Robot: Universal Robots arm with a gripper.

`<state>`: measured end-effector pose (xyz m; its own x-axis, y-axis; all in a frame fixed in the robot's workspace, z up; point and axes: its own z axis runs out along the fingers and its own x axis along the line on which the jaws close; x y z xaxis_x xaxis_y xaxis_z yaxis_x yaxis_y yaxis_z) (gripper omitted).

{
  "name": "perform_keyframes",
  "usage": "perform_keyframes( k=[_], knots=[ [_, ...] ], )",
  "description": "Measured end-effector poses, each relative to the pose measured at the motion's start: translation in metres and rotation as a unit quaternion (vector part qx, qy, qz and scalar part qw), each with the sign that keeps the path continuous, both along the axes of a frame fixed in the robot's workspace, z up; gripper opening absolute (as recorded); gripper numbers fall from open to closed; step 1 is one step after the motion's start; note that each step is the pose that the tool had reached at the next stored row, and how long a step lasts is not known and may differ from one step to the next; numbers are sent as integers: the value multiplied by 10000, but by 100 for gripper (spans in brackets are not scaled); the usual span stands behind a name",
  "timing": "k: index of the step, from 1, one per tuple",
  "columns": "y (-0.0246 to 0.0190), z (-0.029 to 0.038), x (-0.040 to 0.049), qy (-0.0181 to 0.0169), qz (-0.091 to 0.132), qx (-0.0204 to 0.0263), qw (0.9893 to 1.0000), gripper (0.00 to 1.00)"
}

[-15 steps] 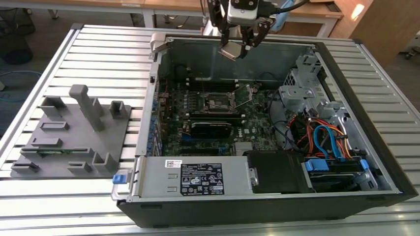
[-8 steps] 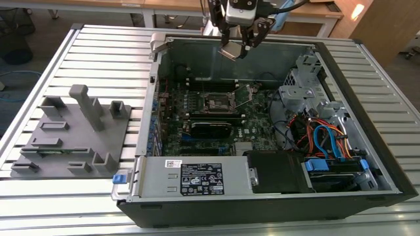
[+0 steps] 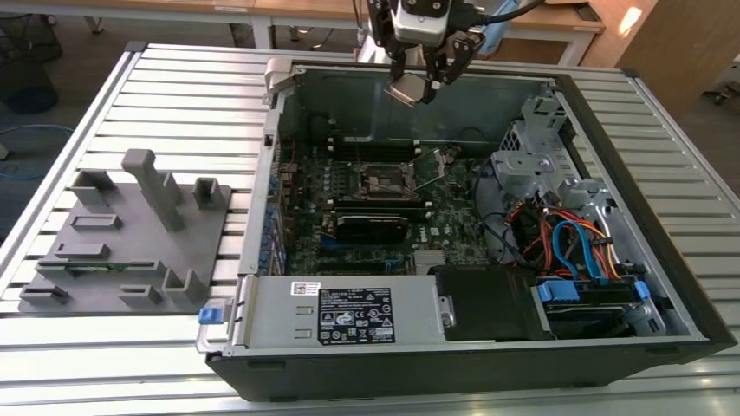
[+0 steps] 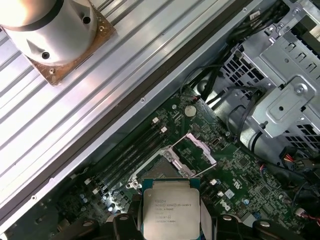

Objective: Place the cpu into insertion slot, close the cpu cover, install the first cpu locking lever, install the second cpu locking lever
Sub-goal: 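Place the cpu into insertion slot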

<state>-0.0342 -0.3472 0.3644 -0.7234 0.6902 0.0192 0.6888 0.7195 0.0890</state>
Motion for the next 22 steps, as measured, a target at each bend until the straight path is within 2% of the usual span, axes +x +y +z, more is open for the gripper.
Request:
perform_keyframes(
  k=[22],
  knots=[
    [0, -17, -6, 0, -343, 0, 9994, 54]
  ],
)
